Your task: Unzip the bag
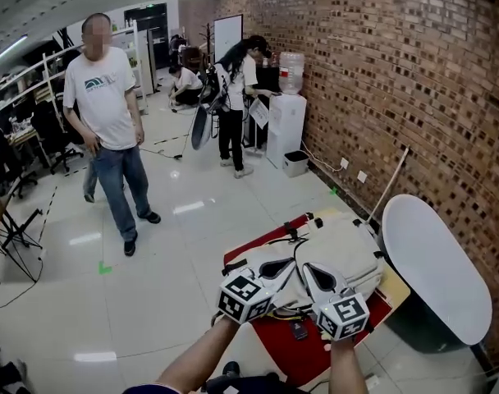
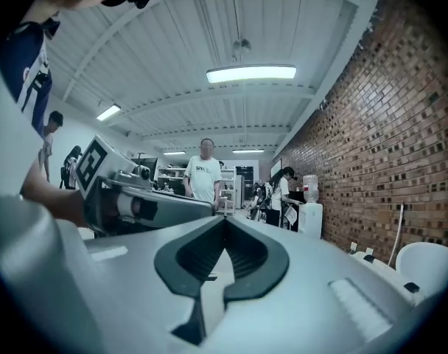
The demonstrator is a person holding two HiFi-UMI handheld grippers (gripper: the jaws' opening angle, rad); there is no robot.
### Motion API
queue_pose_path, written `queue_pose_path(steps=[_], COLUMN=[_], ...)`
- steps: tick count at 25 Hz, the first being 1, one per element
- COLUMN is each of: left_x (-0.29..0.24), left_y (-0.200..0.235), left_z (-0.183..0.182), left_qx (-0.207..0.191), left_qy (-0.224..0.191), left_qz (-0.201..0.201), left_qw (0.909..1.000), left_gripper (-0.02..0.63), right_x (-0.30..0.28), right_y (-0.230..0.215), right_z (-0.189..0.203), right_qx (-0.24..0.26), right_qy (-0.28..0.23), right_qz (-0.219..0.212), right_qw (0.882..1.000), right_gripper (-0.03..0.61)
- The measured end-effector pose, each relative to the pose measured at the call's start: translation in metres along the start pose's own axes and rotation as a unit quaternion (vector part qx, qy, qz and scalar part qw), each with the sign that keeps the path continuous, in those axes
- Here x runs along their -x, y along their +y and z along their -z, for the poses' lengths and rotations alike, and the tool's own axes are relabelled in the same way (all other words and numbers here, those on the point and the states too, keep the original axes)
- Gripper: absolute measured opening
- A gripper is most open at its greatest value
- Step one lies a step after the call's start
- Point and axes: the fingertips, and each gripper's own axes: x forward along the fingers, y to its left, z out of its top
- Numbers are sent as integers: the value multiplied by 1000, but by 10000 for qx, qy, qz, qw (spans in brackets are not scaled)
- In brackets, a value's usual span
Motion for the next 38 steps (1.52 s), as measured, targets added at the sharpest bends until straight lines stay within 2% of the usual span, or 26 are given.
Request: queue_pose_path(steps=[7,12,18,38], left_x=[-3,-8,-2,-1], left_y=[-6,-13,-9,-7], left_z=[-5,-8,-2,-10], left_qx=[222,165,53,224], left_qy=[-203,-154,-160,-162], left_qz=[290,474,502,700], left_qw=[9991,9986,9986,9972], left_gripper=[2,2,2,2], right_x=[-5,4,3,0], right_y=[-3,-12,-4,4], right_z=[-8,-16,-21,-32], right_qx=[-351,-520,-464,-506], right_qy=[-215,-258,-306,-393], right_qz=[46,252,303,322], right_qw=[9991,9980,9980,9974], right_gripper=[6,6,6,6])
